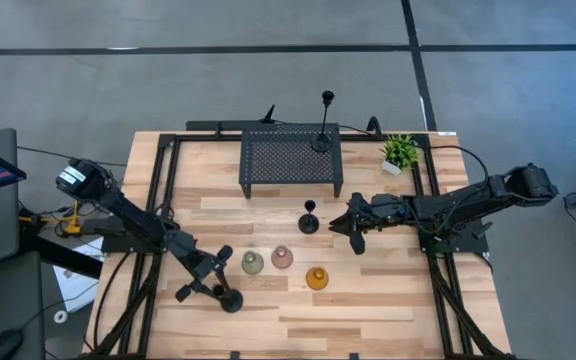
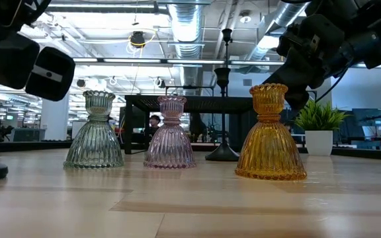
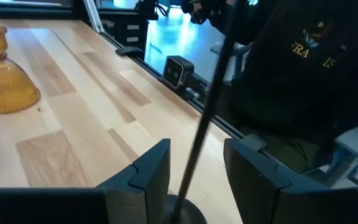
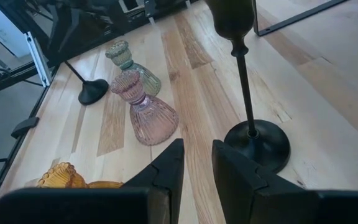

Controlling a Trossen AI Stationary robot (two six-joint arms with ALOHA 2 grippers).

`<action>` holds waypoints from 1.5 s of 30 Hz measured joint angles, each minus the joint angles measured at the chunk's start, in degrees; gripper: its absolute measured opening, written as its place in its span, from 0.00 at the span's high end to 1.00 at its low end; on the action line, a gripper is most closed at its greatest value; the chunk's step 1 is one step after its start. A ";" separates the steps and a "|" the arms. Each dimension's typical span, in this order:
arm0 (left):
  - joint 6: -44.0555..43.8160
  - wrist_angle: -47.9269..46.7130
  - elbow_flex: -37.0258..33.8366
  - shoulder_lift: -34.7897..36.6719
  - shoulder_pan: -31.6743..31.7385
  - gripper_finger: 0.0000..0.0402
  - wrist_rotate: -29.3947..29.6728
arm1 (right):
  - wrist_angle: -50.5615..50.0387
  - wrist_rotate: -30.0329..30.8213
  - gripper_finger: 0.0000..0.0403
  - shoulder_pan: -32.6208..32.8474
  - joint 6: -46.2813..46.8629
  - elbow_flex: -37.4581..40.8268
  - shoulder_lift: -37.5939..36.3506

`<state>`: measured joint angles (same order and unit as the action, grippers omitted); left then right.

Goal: Pick & Place candle stick holders
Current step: Put the bottom black candle holder on the shelf

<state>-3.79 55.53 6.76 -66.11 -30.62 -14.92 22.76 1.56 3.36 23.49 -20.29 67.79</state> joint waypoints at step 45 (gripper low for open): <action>0.24 2.07 2.62 0.04 -0.23 0.92 0.66 | -0.02 0.00 0.81 0.00 0.00 0.00 0.00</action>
<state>-3.55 57.60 9.39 -66.06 -30.85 -14.26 22.74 1.56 3.36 23.49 -20.29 67.79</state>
